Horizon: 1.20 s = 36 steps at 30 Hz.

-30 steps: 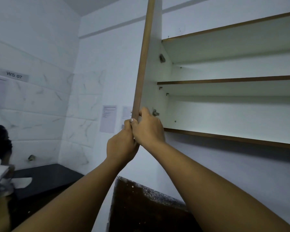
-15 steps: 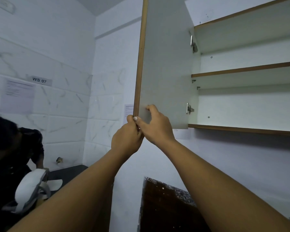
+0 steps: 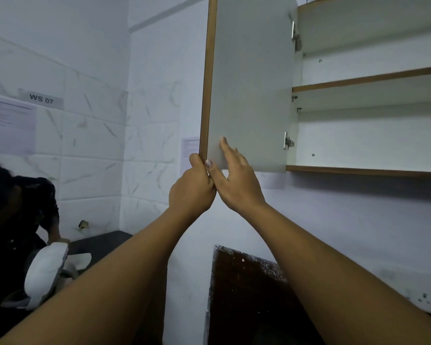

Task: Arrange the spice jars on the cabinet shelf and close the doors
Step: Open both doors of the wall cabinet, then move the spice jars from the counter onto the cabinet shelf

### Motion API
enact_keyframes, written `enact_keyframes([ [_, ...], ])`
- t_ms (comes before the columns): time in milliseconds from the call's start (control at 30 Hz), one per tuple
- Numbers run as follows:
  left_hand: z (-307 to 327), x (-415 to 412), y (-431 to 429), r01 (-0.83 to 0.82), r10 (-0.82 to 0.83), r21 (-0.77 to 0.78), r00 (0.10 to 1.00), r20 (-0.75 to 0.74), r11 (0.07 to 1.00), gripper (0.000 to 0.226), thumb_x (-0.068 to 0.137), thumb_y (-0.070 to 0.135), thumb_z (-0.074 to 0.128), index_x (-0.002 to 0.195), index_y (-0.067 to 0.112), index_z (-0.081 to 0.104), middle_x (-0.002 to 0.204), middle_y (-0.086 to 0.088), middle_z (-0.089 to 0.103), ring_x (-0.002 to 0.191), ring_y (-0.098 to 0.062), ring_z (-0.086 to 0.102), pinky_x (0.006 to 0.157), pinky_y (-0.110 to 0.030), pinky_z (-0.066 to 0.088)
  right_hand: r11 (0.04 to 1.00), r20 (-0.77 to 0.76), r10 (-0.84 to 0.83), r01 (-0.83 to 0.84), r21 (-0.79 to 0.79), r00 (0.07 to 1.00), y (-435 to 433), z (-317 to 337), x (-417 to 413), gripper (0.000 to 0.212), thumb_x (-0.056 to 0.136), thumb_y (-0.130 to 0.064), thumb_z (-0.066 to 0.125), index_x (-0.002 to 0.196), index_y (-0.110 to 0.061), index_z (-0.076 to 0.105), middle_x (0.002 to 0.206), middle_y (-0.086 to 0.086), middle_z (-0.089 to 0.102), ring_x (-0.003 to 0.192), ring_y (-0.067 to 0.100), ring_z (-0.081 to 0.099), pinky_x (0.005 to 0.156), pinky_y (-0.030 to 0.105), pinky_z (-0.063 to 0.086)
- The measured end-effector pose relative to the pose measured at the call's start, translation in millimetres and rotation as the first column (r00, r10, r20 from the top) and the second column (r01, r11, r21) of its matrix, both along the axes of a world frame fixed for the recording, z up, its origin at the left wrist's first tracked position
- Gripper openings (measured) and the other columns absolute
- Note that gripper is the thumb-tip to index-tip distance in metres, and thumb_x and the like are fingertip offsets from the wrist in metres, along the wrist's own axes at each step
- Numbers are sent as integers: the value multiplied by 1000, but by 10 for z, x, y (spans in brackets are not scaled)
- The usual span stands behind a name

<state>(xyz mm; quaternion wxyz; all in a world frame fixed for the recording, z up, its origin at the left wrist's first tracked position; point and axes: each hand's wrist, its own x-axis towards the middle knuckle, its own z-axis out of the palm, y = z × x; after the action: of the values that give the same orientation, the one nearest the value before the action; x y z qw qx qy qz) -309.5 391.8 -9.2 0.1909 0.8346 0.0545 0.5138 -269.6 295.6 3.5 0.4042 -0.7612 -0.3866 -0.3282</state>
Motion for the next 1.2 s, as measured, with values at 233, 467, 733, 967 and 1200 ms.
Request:
enact_keyframes([
  [233,-808,115,-153,32,-27,59,996,-86,998,30,97,38,32,110,11,38,74,0,54,60,-19,55,58,-36,50,950,-12,-147,138,-279,989,-393,-784,168,62,94,-56,25,149,-35,6,158,5,13,145,28,11,112,48,23],
  [467,-2202,53,-278,80,-74,-1,922,-380,997,36,94,48,34,107,16,42,97,-6,65,81,-25,62,70,-43,53,909,-333,-201,49,-414,921,-849,-2349,337,68,95,-50,34,149,-15,12,157,11,14,145,31,8,116,46,14],
  [733,-3730,-169,-741,149,-309,-285,666,-679,947,31,87,44,53,111,26,45,109,0,60,84,-5,53,66,-18,42,782,-573,-288,-156,-603,768,-1440,-3909,212,69,94,-49,40,149,-20,11,157,10,13,145,30,8,117,46,13],
  [967,-4451,-389,-1183,198,-519,-489,475,-710,850,80,65,37,80,128,11,39,121,-1,48,107,-10,47,79,-8,32,781,-801,-238,-382,-494,549,-1888,-4591,-2,68,96,-47,38,150,-15,11,157,11,16,144,27,12,117,41,14],
  [1200,-4677,-384,-1391,83,-570,-592,405,-715,801,103,65,24,79,144,9,14,146,-11,31,132,-22,36,107,-32,35,829,-931,-105,-487,-275,349,-1974,-4838,-63,87,82,-41,64,148,-17,13,149,7,35,136,24,36,110,45,32],
])
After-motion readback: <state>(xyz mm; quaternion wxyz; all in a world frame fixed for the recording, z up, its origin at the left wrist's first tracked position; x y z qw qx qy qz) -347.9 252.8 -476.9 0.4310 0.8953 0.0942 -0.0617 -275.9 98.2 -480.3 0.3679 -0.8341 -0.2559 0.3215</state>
